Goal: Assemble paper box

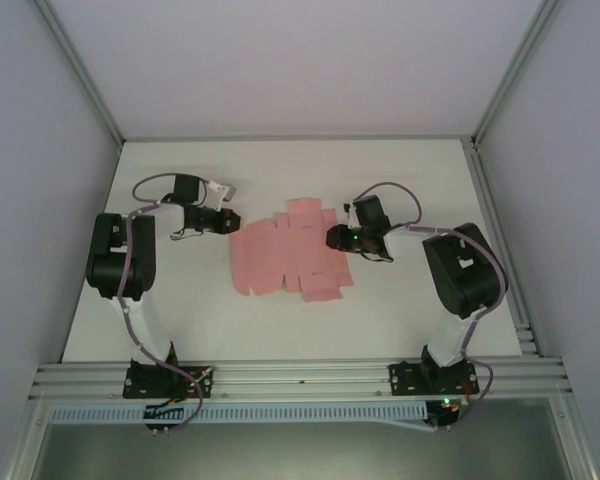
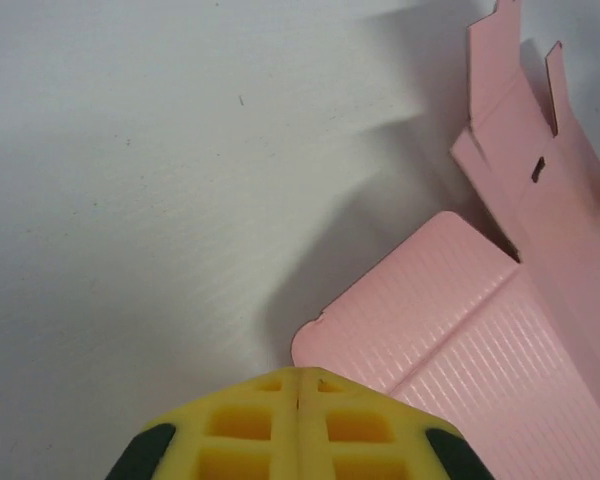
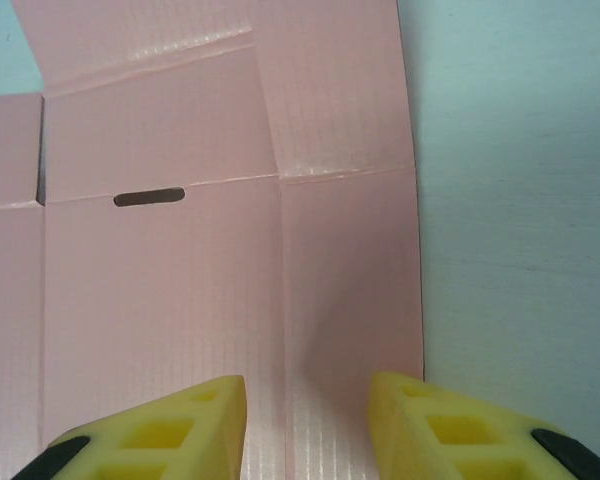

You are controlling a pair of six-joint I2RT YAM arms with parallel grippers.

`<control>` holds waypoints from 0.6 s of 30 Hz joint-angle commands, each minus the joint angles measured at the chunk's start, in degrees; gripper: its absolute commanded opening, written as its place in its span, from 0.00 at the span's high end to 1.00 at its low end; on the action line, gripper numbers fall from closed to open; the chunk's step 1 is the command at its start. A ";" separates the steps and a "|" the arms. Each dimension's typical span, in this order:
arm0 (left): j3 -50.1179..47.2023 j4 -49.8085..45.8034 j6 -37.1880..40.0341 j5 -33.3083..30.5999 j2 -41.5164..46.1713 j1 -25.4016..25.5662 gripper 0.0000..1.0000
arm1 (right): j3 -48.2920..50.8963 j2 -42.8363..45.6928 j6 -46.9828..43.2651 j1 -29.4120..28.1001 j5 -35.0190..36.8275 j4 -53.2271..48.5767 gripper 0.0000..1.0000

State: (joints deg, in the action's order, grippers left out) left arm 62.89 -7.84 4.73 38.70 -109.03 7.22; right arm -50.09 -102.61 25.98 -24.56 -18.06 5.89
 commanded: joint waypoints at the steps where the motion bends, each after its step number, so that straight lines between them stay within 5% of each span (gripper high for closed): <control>1: -1.60 -0.74 2.54 2.20 4.44 0.64 1.00 | 2.54 0.30 -0.53 0.45 0.56 -6.95 0.61; 18: -7.38 0.33 11.97 3.14 23.98 5.70 1.00 | 8.52 19.15 -2.17 6.36 -7.73 -1.40 0.24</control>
State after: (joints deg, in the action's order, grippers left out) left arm 56.14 -7.66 12.93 40.36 -88.42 11.35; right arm -43.46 -85.41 24.86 -19.57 -22.90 4.05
